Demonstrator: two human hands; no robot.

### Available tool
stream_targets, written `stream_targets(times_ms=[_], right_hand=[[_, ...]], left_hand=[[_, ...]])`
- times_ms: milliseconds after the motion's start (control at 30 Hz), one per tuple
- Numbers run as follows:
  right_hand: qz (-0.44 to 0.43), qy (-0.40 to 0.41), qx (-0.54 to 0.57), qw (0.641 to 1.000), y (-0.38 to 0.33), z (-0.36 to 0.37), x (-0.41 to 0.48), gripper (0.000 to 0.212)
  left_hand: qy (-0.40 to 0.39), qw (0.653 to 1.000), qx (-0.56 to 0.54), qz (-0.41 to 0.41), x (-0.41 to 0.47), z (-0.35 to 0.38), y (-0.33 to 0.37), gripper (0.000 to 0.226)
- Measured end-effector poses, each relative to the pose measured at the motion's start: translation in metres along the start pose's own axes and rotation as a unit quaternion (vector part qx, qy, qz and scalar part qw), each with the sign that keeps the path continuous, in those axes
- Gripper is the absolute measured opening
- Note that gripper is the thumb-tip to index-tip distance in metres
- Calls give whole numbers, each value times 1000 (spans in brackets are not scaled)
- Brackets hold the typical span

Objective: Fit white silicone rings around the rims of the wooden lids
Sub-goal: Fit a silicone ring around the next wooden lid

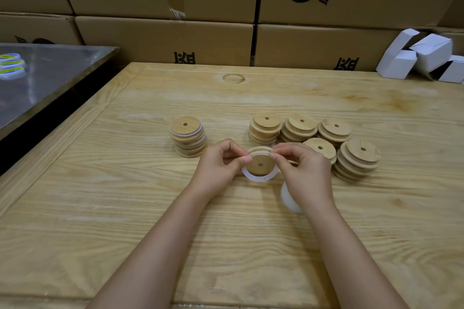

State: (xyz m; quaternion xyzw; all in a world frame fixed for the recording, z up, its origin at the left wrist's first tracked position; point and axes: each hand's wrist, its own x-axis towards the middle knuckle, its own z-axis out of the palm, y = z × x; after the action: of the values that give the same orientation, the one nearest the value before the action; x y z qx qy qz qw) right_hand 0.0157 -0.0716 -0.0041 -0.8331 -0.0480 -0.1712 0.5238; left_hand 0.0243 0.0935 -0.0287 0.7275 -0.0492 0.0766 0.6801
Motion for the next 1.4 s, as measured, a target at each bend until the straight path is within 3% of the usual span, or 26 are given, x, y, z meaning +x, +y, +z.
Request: stream_targets(times_ms=[167,367,800,1133,1300,1400], right_hand=[[-9,3,-3,1000,-2,0,0,7],[-41,10,4,999,-3,2,-2,8],[93,19,178,980,0,2,2,14],[-8,-14,143,990,-8,0,-1,19],[-25,-33,138,990,-9,2,-4,19],[-83,-24,64,994,-9,4,-7,19]], left_hand=[[-22,999,26,10,-1,1,0,22],[28,1000,0,11,-1,3,5,23],[44,993,-106,1,3,2,4,23],[24,982,-185,-26,2,-3,8,19],[-15,984,-175,-24,0,-7,10,28],[-62,988,-144,-15,-3,-5,12,32]])
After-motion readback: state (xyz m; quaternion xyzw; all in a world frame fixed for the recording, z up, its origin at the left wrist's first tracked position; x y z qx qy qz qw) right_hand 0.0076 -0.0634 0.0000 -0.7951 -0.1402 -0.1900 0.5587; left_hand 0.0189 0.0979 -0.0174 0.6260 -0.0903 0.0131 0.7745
